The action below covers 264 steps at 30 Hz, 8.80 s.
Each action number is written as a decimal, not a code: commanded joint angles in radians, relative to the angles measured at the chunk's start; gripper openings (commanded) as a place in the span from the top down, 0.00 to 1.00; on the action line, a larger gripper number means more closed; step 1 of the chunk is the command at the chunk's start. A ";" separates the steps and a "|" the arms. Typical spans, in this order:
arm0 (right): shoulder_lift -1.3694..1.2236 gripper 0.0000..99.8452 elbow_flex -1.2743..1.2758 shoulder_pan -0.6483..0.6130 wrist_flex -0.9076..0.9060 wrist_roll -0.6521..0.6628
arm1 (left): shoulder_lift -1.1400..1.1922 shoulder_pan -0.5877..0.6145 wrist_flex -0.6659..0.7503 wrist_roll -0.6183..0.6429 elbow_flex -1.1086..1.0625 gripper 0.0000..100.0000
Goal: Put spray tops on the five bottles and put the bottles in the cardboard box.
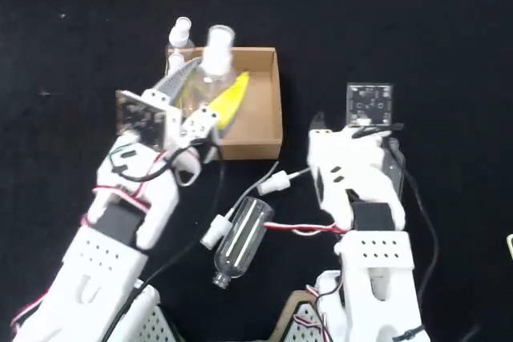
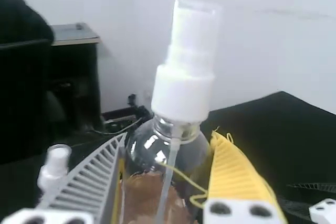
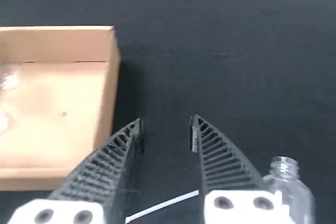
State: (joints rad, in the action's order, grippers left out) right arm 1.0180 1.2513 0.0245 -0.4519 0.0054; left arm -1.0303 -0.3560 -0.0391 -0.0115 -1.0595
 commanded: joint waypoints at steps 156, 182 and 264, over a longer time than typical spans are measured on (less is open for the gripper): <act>0.007 0.86 -0.047 0.227 0.083 -0.009 | 1.293 0.091 1.166 0.109 0.059 0.77; 0.007 0.86 -0.047 0.229 0.083 -0.009 | 1.275 0.099 1.172 0.107 0.064 0.69; -0.532 0.99 -0.622 -0.523 -0.427 -0.155 | -0.695 0.516 -0.331 0.061 -0.645 0.95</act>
State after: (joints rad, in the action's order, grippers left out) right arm 0.5209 0.7127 -0.4895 -0.8922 -0.1143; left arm -1.7300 0.1458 -0.3936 0.0606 -1.6840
